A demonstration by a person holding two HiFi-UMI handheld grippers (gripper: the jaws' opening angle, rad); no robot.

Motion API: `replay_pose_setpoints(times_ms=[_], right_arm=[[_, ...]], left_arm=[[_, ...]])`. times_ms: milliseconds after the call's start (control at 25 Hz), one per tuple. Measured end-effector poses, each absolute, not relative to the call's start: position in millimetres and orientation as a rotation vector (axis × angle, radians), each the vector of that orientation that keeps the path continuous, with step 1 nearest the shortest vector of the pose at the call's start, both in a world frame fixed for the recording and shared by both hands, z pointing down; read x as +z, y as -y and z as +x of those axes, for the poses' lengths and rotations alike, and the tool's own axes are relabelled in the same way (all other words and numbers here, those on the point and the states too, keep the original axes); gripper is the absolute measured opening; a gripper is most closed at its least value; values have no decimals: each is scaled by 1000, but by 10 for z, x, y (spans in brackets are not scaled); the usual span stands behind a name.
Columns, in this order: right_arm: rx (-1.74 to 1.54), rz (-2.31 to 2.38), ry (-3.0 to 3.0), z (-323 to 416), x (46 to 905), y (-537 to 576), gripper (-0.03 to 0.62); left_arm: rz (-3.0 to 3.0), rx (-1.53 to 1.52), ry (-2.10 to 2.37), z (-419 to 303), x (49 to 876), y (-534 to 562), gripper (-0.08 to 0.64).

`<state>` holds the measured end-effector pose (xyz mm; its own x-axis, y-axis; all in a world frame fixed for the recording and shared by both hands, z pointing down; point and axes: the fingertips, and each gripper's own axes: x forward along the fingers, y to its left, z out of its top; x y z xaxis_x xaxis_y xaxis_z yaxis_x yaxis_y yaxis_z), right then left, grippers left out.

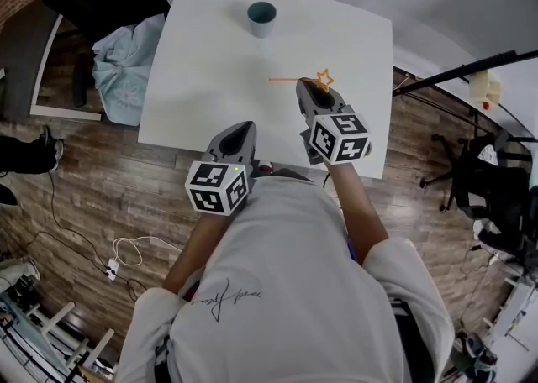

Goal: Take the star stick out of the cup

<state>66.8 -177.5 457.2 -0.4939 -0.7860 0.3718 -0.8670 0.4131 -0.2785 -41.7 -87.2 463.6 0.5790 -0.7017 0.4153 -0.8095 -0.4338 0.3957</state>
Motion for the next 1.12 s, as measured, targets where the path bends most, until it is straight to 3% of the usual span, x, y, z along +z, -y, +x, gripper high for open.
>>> replay_pose_setpoints(times_ms=[1120], right_arm=[[772, 1341, 2405, 638, 4932, 1168, 25]], left_arm=[[2225, 274, 1159, -382, 4772, 793, 3]])
